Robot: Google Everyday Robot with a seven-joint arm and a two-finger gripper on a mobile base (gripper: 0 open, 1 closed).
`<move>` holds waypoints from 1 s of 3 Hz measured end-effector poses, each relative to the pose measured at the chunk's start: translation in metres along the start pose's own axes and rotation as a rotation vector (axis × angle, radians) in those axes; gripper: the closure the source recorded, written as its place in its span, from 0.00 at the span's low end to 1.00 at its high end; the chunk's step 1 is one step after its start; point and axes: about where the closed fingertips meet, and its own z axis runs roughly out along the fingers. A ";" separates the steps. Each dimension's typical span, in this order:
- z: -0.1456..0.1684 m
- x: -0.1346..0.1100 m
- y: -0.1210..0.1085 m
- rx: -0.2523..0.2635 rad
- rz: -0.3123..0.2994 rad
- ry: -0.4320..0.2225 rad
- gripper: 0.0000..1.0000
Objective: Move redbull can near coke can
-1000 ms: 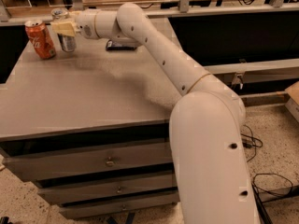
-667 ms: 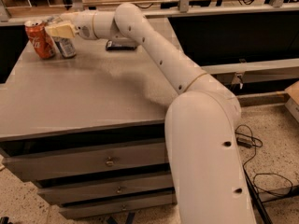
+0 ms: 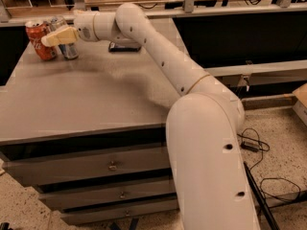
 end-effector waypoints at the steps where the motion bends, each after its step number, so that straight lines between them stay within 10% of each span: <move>1: -0.014 0.005 0.003 0.021 0.006 0.017 0.00; 3: -0.141 0.007 0.014 0.227 0.013 0.098 0.00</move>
Offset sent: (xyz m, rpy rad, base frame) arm -0.0715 -0.1677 -0.0347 -0.1654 0.0707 -0.2622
